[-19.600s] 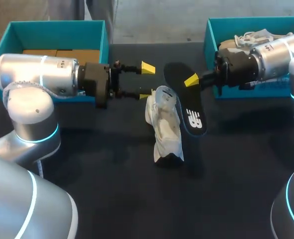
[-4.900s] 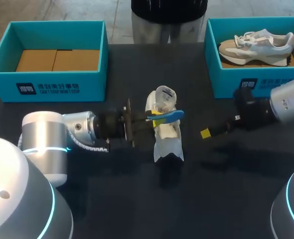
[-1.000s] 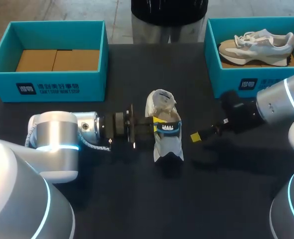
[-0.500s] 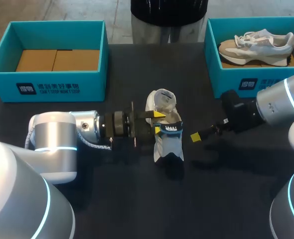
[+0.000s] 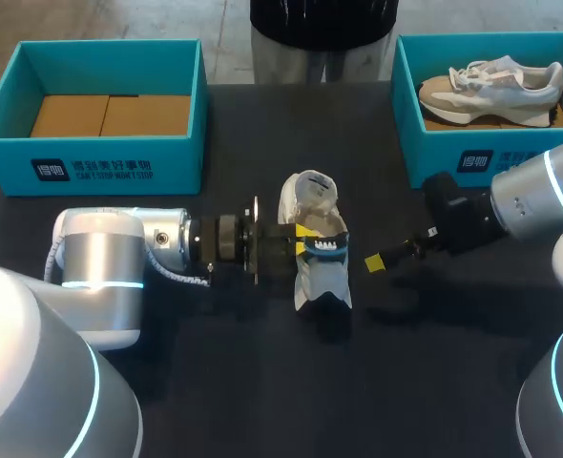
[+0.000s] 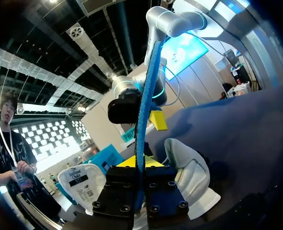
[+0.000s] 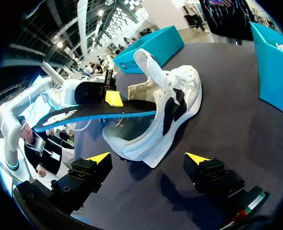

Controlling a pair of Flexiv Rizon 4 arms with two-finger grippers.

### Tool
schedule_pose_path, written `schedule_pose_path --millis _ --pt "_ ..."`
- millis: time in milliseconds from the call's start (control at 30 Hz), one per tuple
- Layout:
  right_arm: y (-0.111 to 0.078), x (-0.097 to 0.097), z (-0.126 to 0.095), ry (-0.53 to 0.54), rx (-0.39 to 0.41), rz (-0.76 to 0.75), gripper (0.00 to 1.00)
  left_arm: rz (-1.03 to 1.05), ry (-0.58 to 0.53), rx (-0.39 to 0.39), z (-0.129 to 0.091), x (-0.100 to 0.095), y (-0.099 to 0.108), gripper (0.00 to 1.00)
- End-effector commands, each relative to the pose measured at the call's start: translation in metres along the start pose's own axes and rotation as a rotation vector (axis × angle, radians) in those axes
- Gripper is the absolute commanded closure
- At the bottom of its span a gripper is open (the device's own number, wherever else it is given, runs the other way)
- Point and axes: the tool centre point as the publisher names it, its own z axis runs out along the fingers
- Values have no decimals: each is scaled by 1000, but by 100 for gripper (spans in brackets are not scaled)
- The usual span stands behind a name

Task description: Take the shoe out of the shoebox, open the shoe tongue, remove and reinsert the insole, then place the shoe into the shoebox

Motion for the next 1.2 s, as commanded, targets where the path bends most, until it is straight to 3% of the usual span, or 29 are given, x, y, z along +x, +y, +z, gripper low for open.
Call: schedule_pose_path --millis 33,500,567,633,833,1000,1100,1133,1200 --pt "0 1 0 -1 0 -1 0 -5 12 3 0 -2 11 100" --pt "0 1 0 -1 0 -1 0 -7 19 -64 6 -9 21 100" --pt "0 1 0 -1 0 -1 0 -6 18 -65 5 -10 17 58" --pt "0 1 0 -1 0 -1 0 -6 22 -65 4 -9 13 68" --pt "0 1 0 -1 0 -1 0 9 39 -42 6 -10 -1 67" --pt "0 1 0 -1 0 -1 0 18 39 -17 9 -10 -10 73" --pt "0 1 0 -1 0 -1 0 12 44 -21 10 -9 -7 85" --pt "0 1 0 -1 0 -1 0 9 46 -26 9 -8 -5 96" --pt "0 1 0 -1 0 -1 0 4 49 -29 9 -6 -4 100"
